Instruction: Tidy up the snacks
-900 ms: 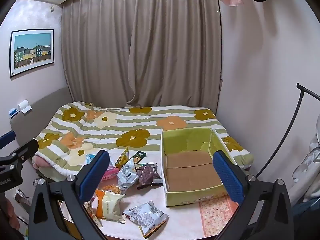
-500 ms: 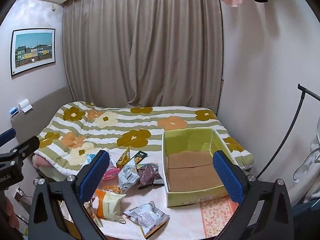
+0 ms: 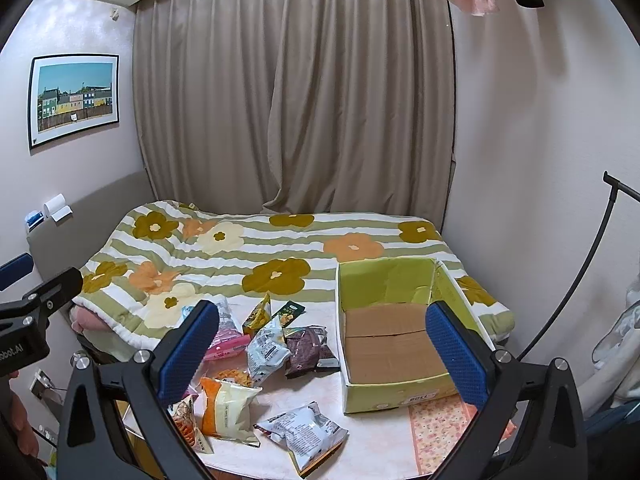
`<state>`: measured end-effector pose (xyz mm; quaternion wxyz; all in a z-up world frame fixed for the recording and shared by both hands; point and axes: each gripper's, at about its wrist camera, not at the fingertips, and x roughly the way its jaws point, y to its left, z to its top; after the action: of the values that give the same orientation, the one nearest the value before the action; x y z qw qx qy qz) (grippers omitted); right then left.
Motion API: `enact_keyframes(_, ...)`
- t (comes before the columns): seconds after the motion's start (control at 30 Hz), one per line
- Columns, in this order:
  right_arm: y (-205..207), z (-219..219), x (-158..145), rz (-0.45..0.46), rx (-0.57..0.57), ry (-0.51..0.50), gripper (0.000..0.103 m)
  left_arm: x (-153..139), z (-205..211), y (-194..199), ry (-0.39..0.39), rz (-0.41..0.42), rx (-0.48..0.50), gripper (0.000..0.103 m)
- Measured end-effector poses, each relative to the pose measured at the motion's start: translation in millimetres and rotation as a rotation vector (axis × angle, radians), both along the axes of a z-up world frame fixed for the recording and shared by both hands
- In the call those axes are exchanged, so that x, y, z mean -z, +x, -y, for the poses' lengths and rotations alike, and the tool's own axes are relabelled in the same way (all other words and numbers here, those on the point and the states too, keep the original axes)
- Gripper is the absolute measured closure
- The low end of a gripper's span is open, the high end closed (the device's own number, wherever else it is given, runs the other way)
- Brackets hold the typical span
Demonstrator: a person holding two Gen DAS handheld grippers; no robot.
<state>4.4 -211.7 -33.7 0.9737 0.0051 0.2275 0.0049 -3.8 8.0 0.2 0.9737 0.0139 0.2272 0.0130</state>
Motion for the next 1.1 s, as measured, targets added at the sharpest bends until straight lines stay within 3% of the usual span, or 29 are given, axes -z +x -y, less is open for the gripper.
enact_keyframes(1.1, 2.7, -6.8, -0.2, -0.001, -0.013, -0.014, 0.000, -0.7, -12.1, 5.5, -0.009, -0.031, -0.013, 0.000)
